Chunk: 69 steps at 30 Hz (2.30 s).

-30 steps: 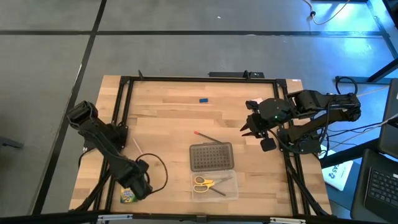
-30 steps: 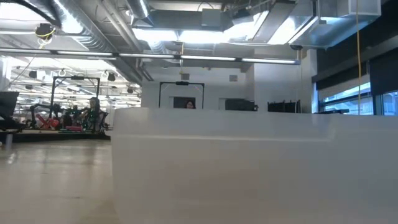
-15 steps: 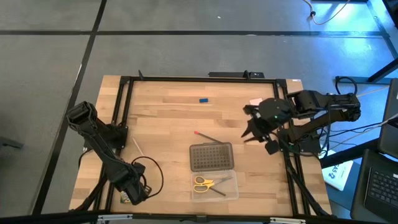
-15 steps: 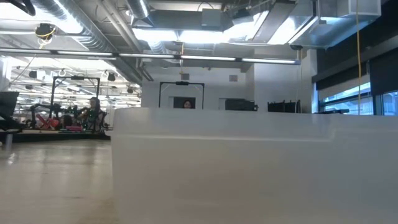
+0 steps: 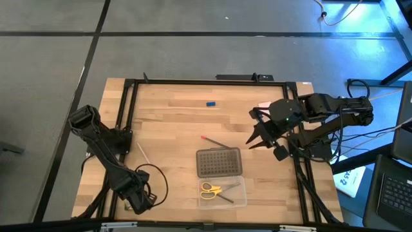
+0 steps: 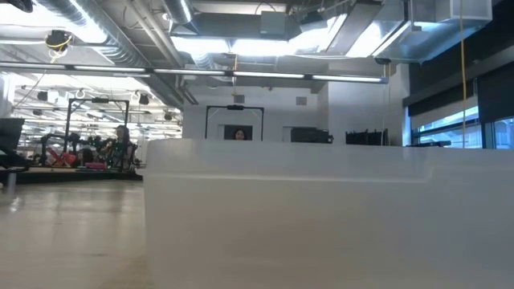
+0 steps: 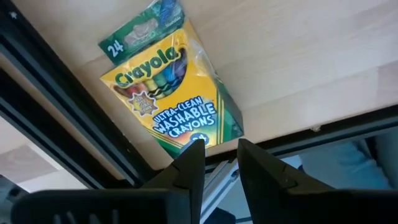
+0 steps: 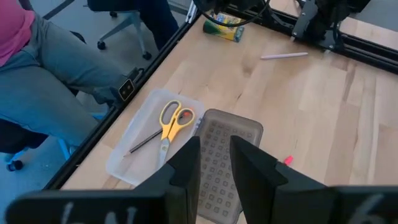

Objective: Pack school essentials
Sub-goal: Put the crayon box into the supply box

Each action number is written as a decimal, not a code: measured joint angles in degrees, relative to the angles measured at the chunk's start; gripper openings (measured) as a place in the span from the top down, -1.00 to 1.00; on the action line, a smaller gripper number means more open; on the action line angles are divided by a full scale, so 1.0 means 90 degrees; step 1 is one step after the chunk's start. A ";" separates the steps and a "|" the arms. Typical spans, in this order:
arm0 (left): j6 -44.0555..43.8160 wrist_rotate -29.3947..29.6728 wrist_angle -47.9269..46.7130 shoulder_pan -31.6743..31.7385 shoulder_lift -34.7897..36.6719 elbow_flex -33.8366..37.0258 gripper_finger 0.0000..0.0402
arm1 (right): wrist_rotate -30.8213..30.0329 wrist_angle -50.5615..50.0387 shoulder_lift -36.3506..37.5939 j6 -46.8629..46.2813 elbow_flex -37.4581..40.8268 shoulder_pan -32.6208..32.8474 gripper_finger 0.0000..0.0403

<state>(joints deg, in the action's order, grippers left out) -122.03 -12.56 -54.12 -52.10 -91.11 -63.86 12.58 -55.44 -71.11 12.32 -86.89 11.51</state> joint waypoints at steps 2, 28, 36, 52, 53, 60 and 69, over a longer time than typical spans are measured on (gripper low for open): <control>-0.0069 0.0010 0.0018 -0.0035 0.0000 0.0000 0.56 | 0.0002 0.0007 0.0000 0.0001 0.0000 0.0000 0.55; -0.1111 0.0010 0.0373 -0.0449 0.0000 0.0000 0.56 | 0.0007 0.0005 0.0000 -0.0003 0.0000 -0.0002 0.55; -0.1240 -0.0045 0.0375 -0.0433 -0.0165 0.0000 0.21 | 0.0007 0.0003 0.0000 -0.0003 0.0000 -0.0002 0.55; -0.1272 -0.0411 0.0424 -0.0160 -0.0788 0.0002 -0.92 | 0.0007 0.0007 -0.0002 -0.0004 0.0000 -0.0002 0.55; -0.1272 -0.0423 0.0422 -0.0153 -0.0829 0.0002 -0.95 | 0.0007 0.0011 -0.0002 -0.0004 0.0000 -0.0002 0.55; -0.1262 -0.0531 0.0524 -0.0102 -0.1104 0.0002 -0.99 | 0.0007 0.0046 -0.0002 -0.0003 0.0000 -0.0002 0.55; -0.1216 0.0159 0.0657 -0.0012 -0.1209 0.0002 -0.98 | 0.0007 0.0046 -0.0002 -0.0003 0.0001 -0.0002 0.55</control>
<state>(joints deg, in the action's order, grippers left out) -132.97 -11.13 -48.21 -52.21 -102.00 -63.83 12.64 -55.02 -71.13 12.29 -86.88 11.49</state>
